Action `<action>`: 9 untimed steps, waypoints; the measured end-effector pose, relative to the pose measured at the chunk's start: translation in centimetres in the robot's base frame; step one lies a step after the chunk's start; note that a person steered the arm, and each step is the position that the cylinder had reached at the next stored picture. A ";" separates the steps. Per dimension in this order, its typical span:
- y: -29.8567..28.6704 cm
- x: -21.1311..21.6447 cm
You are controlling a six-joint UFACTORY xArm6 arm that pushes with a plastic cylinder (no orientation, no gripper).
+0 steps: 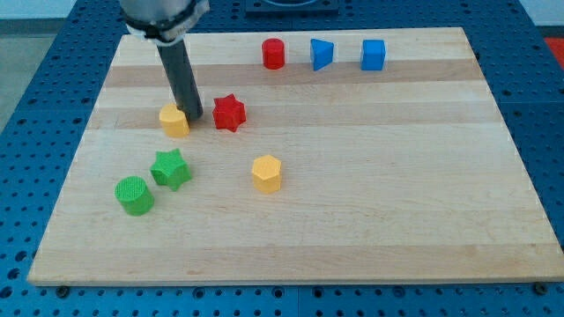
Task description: Move the red star to the left of red circle
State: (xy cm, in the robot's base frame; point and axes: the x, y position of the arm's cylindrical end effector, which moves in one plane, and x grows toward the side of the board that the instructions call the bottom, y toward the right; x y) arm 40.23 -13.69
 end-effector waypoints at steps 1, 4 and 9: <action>5.8 3.2; 5.6 -3.2; -2.1 -5.4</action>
State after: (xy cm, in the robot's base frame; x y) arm 34.85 -15.80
